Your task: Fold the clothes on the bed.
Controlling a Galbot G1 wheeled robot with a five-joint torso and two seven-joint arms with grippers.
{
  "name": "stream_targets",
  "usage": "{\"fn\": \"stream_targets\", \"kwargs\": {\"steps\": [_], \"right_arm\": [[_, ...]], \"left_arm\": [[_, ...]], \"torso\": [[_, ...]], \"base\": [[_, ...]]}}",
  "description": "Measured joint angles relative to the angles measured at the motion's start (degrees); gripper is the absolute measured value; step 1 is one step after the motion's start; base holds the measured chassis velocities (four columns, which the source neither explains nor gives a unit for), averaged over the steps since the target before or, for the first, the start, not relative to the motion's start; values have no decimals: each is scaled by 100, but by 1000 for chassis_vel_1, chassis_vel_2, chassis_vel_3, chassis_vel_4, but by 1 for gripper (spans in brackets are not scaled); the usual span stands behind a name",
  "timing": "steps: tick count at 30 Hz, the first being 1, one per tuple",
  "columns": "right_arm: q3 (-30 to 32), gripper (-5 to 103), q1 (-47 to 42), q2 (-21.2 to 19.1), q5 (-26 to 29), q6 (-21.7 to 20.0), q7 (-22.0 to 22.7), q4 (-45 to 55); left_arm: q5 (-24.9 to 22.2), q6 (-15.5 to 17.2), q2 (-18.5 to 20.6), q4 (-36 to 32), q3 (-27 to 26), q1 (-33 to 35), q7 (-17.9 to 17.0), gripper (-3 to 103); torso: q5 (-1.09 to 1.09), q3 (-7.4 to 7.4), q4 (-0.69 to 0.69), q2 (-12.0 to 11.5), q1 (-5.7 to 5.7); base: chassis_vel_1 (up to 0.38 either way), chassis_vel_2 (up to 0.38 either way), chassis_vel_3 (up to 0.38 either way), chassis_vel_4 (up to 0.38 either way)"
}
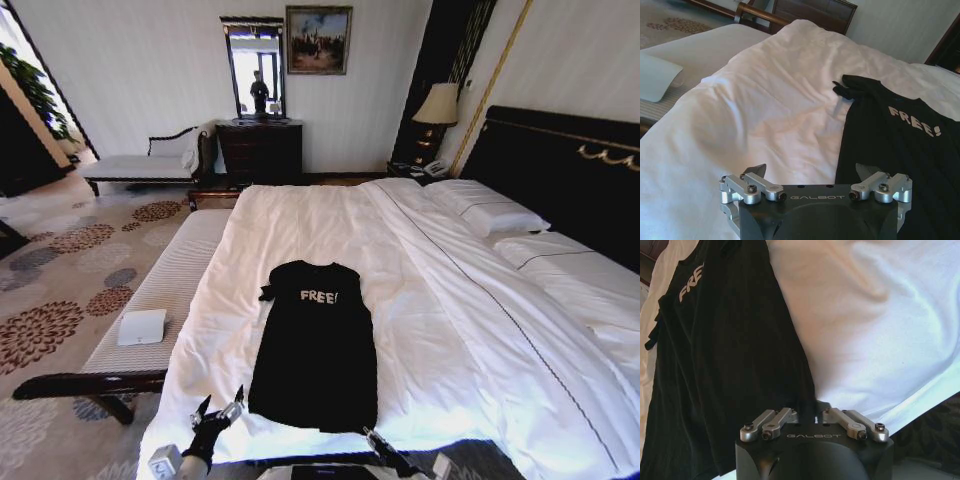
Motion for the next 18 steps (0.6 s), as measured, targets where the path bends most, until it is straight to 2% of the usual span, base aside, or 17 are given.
{"fn": "stream_targets", "kwargs": {"steps": [2, 6, 11, 18], "right_arm": [[3, 10, -2, 1, 0, -3, 6, 12], [11, 2, -6, 28, -7, -5, 13, 32], [70, 0, -47, 75, -35, -4, 18, 101], [237, 0, -115, 102, -89, 27, 18, 195]], "left_arm": [[-4, 1, -1, 14, 4, 14, -1, 100], [34, -9, -9, 33, 50, 67, 0, 100], [117, -50, -5, 35, 175, 187, 24, 100], [213, -78, 77, -11, 618, 349, 83, 100]], "torso": [[0, 0, 0, 0, 0], [1, 0, 0, 0, 0], [0, 0, 0, 0, 0], [1, 0, 0, 0, 0]], "base": [[0, 0, 0, 0], [0, 0, 0, 0], [0, 0, 0, 0], [0, 0, 0, 0]]}}
